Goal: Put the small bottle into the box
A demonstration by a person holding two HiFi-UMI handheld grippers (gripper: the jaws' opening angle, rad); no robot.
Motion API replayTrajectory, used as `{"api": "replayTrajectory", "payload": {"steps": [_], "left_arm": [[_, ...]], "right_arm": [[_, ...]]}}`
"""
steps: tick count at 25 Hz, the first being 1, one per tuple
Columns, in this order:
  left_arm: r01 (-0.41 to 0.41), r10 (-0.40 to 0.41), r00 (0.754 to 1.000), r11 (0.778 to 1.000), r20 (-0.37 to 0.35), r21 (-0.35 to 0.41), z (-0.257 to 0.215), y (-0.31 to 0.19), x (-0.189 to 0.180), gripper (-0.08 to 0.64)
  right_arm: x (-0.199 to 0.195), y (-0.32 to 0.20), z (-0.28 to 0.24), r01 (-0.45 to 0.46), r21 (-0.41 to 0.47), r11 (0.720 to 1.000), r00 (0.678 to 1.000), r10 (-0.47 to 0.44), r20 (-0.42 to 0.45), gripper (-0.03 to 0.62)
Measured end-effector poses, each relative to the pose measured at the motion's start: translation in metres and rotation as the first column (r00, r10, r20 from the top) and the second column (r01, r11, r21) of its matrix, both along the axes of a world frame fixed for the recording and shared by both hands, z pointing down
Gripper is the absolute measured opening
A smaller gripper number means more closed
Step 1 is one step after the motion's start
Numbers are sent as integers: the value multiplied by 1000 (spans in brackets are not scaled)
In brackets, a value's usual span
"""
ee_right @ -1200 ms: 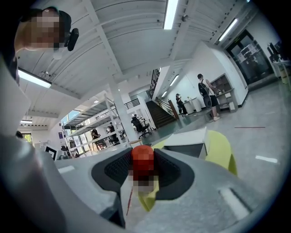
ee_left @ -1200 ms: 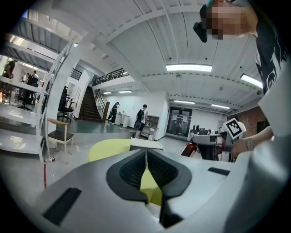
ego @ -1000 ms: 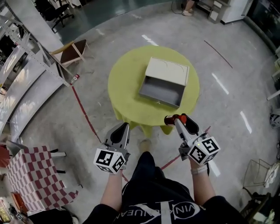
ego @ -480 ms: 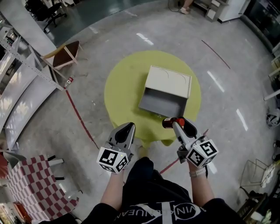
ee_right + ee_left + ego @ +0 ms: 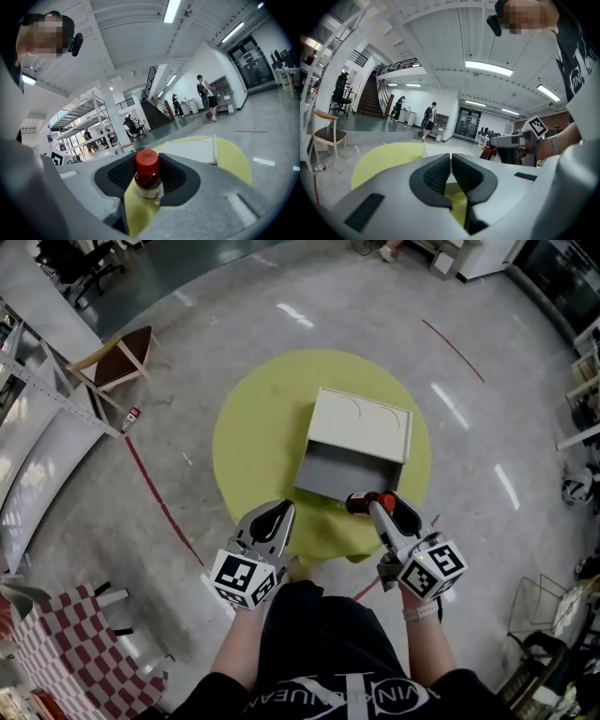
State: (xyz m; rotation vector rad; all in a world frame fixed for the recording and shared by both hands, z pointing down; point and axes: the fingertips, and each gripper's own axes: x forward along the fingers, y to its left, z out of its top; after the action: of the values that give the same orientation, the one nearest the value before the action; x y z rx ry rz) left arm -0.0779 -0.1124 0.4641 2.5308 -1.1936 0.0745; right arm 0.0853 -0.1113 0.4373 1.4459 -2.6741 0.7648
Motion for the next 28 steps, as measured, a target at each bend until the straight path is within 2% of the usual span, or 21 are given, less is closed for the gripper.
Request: {"api": "replayTrajectory", "payload": {"steps": [7, 19, 28], "left_arm": [[-38, 38, 999, 999, -14, -26, 15, -3, 17, 20], [-31, 29, 999, 996, -19, -89, 43, -5, 39, 20], [-10, 8, 1000, 996, -16, -90, 49, -17, 42, 20]], "right_arm": [[5, -14, 12, -15, -19, 1000, 1000, 16, 13, 149], [2, -40, 37, 34, -62, 997, 999, -33, 18, 149], [-4, -47, 54, 75, -72, 995, 995, -79, -54, 149]]}}
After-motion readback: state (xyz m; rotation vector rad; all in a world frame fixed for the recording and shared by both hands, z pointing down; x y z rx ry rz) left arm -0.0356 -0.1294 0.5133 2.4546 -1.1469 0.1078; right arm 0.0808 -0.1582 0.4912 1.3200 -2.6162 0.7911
